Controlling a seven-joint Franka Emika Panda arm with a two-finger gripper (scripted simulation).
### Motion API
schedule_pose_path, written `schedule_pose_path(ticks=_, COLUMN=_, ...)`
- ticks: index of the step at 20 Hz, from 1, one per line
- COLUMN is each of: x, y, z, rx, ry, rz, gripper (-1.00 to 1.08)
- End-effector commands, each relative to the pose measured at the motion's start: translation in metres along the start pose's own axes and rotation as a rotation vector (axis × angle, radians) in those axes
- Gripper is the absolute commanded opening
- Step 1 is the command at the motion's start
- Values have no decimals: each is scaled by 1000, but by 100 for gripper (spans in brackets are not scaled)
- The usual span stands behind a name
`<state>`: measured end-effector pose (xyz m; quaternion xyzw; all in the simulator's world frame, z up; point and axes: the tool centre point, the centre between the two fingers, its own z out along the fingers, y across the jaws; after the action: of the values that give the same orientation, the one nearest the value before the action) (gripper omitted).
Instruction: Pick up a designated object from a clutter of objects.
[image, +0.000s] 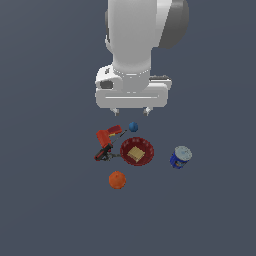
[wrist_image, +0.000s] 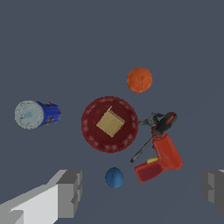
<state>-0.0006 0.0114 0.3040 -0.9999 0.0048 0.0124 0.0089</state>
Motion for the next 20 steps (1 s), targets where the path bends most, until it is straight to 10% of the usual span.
schedule_pose_path(ticks=1, x=0, y=0, z=0, rx=0, ry=0, rz=0, gripper=108)
schedule_pose_path(ticks=20, x=7, y=18, z=35, rx=-18, ry=-7, rz=-63, gripper=108)
